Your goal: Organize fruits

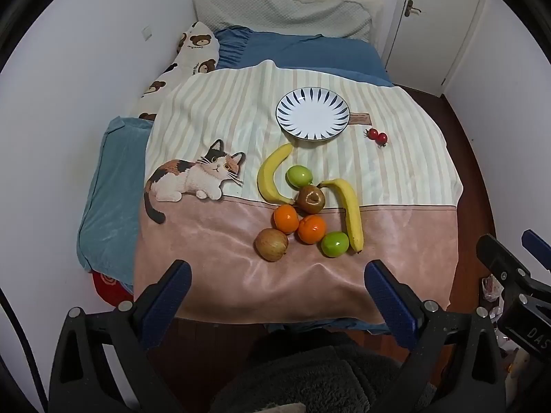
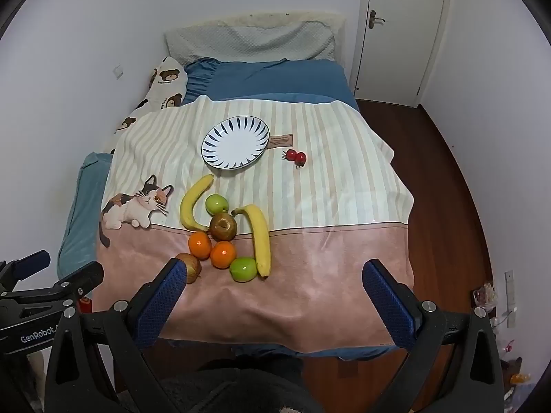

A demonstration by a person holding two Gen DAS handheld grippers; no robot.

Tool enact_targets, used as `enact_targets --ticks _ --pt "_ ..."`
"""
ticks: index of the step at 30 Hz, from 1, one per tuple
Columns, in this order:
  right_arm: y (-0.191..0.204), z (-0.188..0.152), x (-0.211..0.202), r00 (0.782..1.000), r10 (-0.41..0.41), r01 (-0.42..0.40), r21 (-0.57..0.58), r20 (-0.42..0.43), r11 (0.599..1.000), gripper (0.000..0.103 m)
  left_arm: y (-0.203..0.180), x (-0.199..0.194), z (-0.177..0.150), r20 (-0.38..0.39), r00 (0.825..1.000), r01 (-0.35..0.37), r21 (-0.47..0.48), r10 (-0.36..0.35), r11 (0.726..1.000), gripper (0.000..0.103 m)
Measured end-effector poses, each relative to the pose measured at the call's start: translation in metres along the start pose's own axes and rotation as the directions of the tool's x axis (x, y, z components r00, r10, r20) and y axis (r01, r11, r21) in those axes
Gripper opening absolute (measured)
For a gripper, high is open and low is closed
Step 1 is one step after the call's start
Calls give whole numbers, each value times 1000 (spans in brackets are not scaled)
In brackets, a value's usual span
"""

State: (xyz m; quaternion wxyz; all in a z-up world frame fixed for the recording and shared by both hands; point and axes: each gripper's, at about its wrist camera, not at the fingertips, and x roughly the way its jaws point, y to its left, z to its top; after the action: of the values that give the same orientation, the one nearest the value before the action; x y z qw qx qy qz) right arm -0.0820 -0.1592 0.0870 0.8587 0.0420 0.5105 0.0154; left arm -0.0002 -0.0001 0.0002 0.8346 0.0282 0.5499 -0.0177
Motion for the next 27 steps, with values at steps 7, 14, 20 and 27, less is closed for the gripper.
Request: enact_targets --ticks 7,14,20,27 --pt "0 -2 -3 1000 -7 7 -4 10 1000 103 -6 0 0 0 1000 8 5 -8 1000 103" --pt "-2 -7 -2 1000 -18 18 -3 16 1000 103 -7 -8 3 14 1000 25 1 -25 1000 103" --pt "-4 -5 -14 1000 -17 17 1 21 1000 103 -4 -11 0 21 999 33 -2 -33 999 103" --pt "-2 -5 -16 1000 -15 15 5 21 1000 103 -3 -12 1 23 999 33 -6 -33 999 103"
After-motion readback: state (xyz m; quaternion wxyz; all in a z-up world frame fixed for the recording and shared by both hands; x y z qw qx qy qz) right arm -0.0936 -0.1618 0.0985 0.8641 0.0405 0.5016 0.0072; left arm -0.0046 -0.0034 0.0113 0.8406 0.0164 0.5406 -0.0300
